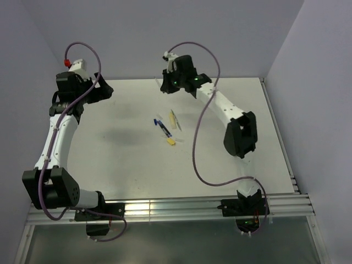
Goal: Insert the pens into the pen caps
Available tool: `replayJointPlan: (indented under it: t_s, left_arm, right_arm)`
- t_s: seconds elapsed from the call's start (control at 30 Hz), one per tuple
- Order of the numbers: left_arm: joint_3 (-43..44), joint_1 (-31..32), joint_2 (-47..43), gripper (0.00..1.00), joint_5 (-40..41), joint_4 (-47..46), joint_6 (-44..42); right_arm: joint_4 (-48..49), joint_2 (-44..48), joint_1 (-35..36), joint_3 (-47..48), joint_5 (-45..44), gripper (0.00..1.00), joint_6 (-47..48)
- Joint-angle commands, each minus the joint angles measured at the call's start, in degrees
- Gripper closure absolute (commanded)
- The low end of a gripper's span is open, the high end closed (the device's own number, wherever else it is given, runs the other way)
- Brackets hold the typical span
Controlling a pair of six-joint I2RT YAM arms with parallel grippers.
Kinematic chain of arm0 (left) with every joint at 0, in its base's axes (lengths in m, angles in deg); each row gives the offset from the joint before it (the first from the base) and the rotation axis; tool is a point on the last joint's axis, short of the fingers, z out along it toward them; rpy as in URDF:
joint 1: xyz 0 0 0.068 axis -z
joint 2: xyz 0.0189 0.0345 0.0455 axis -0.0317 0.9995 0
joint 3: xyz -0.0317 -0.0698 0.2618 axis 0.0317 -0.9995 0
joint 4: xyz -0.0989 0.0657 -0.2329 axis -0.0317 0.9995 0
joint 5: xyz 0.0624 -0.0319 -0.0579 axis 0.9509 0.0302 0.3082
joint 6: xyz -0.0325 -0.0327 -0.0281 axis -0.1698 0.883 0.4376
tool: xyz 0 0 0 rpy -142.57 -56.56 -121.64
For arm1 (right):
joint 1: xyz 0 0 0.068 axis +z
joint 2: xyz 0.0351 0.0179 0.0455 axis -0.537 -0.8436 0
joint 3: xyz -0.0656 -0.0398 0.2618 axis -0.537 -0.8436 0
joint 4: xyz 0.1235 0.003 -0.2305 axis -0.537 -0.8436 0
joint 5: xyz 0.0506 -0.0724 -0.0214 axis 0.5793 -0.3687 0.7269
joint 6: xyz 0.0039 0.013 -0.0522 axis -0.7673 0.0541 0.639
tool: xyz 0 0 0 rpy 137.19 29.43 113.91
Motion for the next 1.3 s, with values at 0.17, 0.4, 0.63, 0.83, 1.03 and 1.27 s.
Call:
replayJointPlan:
  t_s: [0.17,0.4,0.63,0.83,1.03,1.27]
  left_arm:
    - [-7.6,-0.3,-6.0,0.01,-32.6,-26.9,20.3]
    - [-19.5,1.1,-9.0,0.06,-38.3,-60.2,48.4]
    - [-19.9,3.3,-9.8,0.09,-37.5,-60.8,50.3]
    - [-17.7,6.9,-10.0,0.15,-36.8,-52.4,43.9]
    - [-18.8,8.2,-10.2,0.30,-37.0,-54.7,46.6]
    - [-19.7,9.6,-8.9,0.64,-38.8,-59.3,51.7]
  right_arm:
    - [14.9,21.4,-1.1,-14.5,30.2,1.00,-8.9]
    - [23.3,26.8,-0.7,-21.7,39.5,1.00,-18.7]
    - [26.3,27.5,3.1,-25.4,40.9,1.00,-22.1]
    - [28.0,27.0,5.0,-25.2,41.2,1.00,-23.5]
    - [29.5,26.8,5.1,-25.0,41.7,1.00,-25.3]
    - [30.3,26.8,5.1,-25.7,42.0,1.00,-25.7]
